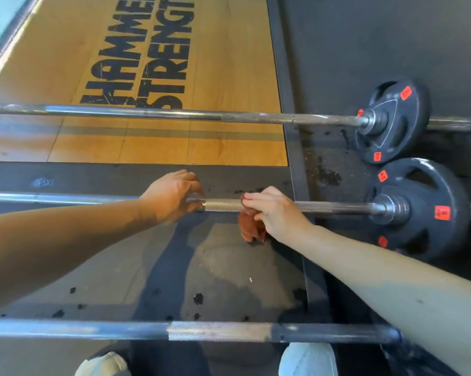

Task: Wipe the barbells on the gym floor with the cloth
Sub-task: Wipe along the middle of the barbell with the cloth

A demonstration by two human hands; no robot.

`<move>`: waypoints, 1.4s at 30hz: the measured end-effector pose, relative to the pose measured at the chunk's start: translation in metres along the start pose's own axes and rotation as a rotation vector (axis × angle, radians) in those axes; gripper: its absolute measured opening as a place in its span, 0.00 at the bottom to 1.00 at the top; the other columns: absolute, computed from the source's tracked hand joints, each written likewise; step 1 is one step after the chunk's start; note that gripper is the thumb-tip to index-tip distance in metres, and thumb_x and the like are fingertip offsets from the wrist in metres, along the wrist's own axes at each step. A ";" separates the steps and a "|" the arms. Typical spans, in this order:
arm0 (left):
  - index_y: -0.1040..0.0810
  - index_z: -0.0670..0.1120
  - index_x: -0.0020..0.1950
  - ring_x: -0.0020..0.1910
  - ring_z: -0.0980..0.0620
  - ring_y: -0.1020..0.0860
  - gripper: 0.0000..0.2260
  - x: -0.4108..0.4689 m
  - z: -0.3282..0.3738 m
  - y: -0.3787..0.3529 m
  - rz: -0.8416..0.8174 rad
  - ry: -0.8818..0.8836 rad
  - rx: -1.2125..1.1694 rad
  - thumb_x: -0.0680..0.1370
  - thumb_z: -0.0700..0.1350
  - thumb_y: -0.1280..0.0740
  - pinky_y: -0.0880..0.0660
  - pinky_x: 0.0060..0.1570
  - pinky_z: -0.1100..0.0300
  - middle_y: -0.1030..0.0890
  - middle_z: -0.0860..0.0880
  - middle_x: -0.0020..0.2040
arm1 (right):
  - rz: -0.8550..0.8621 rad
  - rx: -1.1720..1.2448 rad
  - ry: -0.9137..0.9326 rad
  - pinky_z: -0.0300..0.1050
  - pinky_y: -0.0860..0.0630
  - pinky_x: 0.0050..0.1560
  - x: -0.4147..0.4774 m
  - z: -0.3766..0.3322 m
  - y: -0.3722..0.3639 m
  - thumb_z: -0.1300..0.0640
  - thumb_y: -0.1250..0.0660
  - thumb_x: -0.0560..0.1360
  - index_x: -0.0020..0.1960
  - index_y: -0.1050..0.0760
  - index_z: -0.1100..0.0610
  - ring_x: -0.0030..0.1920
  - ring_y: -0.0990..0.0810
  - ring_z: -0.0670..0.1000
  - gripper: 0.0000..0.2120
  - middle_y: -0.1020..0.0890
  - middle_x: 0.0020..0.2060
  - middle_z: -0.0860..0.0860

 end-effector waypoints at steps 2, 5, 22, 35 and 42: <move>0.16 0.49 0.58 0.57 0.46 0.23 0.11 0.006 0.009 -0.004 -0.036 -0.009 0.011 0.78 0.50 0.27 0.25 0.56 0.53 0.19 0.49 0.56 | 0.058 -0.044 -0.076 0.34 0.25 0.62 -0.022 0.032 0.011 0.73 0.29 0.74 0.64 0.19 0.63 0.56 0.23 0.52 0.20 0.18 0.61 0.57; 0.18 0.50 0.62 0.60 0.47 0.25 0.12 0.006 0.015 -0.007 -0.104 0.014 0.061 0.79 0.49 0.30 0.27 0.57 0.56 0.21 0.49 0.59 | 0.017 -0.045 -0.138 0.53 0.20 0.47 -0.044 0.053 0.027 0.66 0.28 0.76 0.47 0.16 0.62 0.39 0.20 0.57 0.03 0.17 0.42 0.60; 0.16 0.46 0.51 0.44 0.54 0.17 0.09 -0.140 0.099 0.045 -0.018 0.372 -0.952 0.76 0.48 0.23 0.18 0.50 0.56 0.14 0.47 0.46 | -0.027 0.452 -0.258 0.40 0.24 0.65 -0.043 -0.163 0.064 0.70 0.36 0.75 0.70 0.23 0.47 0.62 0.21 0.42 0.28 0.19 0.62 0.42; 0.19 0.47 0.52 0.42 0.51 0.18 0.03 -0.223 0.077 0.061 0.284 0.620 -0.913 0.79 0.42 0.29 0.20 0.42 0.60 0.16 0.48 0.44 | -0.119 0.473 -0.274 0.51 0.21 0.65 -0.060 -0.196 0.002 0.70 0.36 0.74 0.64 0.22 0.42 0.68 0.25 0.46 0.28 0.22 0.66 0.44; 0.19 0.52 0.61 0.53 0.53 0.17 0.15 -0.204 0.049 0.066 0.079 0.472 -0.958 0.76 0.47 0.23 0.19 0.54 0.59 0.17 0.51 0.53 | -0.289 0.372 -0.284 0.42 0.19 0.54 -0.043 -0.204 -0.011 0.52 0.22 0.71 0.59 0.17 0.47 0.50 0.17 0.44 0.17 0.15 0.52 0.44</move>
Point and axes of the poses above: each hand's wrist, its own x-axis towards the middle knuckle, its own y-axis out of the back of the hand, z = x × y, the point moved 3 cm from there along x, towards the middle knuckle
